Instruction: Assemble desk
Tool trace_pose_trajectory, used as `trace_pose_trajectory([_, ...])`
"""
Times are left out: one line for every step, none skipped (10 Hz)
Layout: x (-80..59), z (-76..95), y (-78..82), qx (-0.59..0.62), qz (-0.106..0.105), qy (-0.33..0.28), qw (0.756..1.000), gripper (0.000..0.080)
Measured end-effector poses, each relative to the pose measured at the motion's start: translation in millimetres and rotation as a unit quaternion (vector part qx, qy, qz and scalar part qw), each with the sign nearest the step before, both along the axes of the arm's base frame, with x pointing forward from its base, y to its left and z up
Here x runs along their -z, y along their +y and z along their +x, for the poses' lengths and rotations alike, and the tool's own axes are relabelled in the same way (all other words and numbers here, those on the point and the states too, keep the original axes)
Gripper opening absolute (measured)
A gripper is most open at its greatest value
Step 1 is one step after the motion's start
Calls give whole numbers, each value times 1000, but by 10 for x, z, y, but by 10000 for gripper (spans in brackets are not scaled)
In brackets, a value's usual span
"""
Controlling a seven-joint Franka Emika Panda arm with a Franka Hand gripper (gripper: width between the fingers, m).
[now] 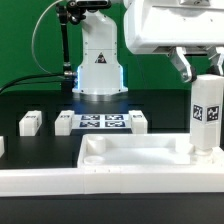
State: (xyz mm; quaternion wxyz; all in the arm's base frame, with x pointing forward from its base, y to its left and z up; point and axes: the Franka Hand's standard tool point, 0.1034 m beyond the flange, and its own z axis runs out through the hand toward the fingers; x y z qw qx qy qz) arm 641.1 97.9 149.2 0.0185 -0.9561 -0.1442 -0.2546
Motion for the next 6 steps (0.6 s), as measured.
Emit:
trace_pose_trajectory([0,0,0,0,0,0,1000,288])
trace_pose_trajectory([-3,1,-2,0,0,0,1000,288])
trace_pose_trajectory([-12,5,-13,1,0,0,1000,288])
trace_pose_trajectory([-5,2,-10,1,0,1,1000,288])
trace_pose_trajectory([-3,1,-9,1,0,1,1000,288])
trace_pose_trajectory([-3,1,-9,1,0,1,1000,288])
